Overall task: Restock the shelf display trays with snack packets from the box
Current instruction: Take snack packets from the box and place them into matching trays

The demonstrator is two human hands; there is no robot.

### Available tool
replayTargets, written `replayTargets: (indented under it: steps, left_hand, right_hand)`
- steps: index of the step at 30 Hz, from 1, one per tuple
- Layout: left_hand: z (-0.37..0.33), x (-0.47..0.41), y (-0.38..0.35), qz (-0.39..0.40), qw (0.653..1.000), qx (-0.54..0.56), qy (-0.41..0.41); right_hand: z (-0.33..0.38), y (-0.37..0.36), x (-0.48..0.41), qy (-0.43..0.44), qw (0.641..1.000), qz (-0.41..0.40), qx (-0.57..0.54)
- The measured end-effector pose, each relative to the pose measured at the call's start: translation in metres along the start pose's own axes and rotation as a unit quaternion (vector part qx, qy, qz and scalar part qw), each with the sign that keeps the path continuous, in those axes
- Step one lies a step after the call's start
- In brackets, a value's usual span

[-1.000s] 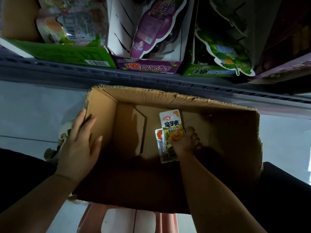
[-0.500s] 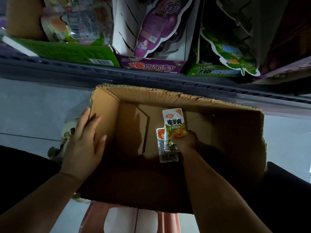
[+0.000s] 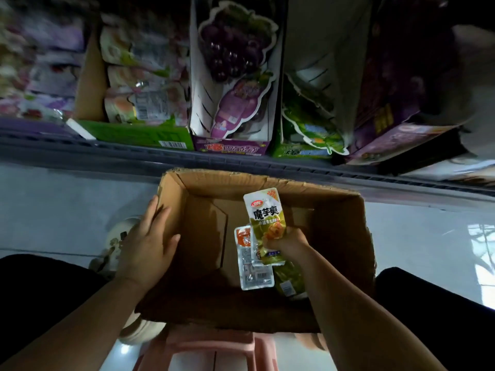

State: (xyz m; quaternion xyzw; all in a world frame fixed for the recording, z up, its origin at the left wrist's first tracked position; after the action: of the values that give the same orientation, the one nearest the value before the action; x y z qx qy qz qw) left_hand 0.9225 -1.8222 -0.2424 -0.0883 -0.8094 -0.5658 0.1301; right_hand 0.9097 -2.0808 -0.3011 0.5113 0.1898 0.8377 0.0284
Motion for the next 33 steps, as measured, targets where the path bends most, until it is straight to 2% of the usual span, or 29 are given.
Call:
replayTargets:
  steps: [4,6,8,11,12,16,19,22,26,30,33]
  left_hand:
    - [-0.007,0.007,0.017,0.011,0.999,-0.045,0.002]
    - [-0.024,0.012,0.039,-0.017,1.0,-0.008,0.01]
    - [-0.046,0.018,0.062,-0.042,0.995,0.091,0.002]
    - [-0.081,0.034,0.092,0.033,0.95,0.311,0.003]
    - [-0.092,0.04,0.101,0.067,0.936,0.346,-0.009]
    - [-0.136,0.06,0.136,0.143,0.896,0.411,-0.088]
    - [-0.165,0.067,0.156,0.152,0.871,0.441,-0.152]
    - [-0.186,0.069,0.175,0.149,0.85,0.474,-0.173]
    - [-0.201,0.062,0.188,0.12,0.852,0.465,-0.207]
    - [-0.21,0.054,0.2,0.104,0.831,0.506,-0.205]
    - [-0.213,0.046,0.207,0.088,0.819,0.526,-0.21]
  right_hand:
    - [0.027,0.003,0.047,0.073,0.997,0.034,-0.007]
    - [0.041,0.006,0.074,0.111,0.991,0.045,-0.06]
    - [0.057,0.012,0.102,0.156,0.981,0.058,-0.101]
    - [0.082,0.021,0.149,0.221,0.951,0.1,-0.19]
    - [0.09,0.026,0.165,0.244,0.94,0.111,-0.212]
    - [0.113,0.051,0.225,0.34,0.897,0.122,-0.256]
    - [0.125,0.069,0.251,0.388,0.857,0.119,-0.316]
    - [0.133,0.077,0.263,0.399,0.828,0.134,-0.371]
    - [0.142,0.08,0.262,0.412,0.827,0.118,-0.365]
    - [0.155,0.088,0.262,0.404,0.829,0.107,-0.371]
    - [0.16,0.115,0.262,0.434,0.819,-0.001,-0.376]
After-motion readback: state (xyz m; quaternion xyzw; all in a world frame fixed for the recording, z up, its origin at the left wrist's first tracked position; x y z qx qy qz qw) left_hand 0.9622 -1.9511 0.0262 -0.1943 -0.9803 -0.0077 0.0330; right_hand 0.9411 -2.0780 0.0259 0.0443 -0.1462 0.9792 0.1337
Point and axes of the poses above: each hand's wrist, its own x-axis away from the middle knuckle, its own y-axis out of the back of the hand, z = x × y, the point moved 5 cm from there along -x, towards the middle knuckle, and after that the axes turned 3 degrees about -x, right-handed, at the moved point
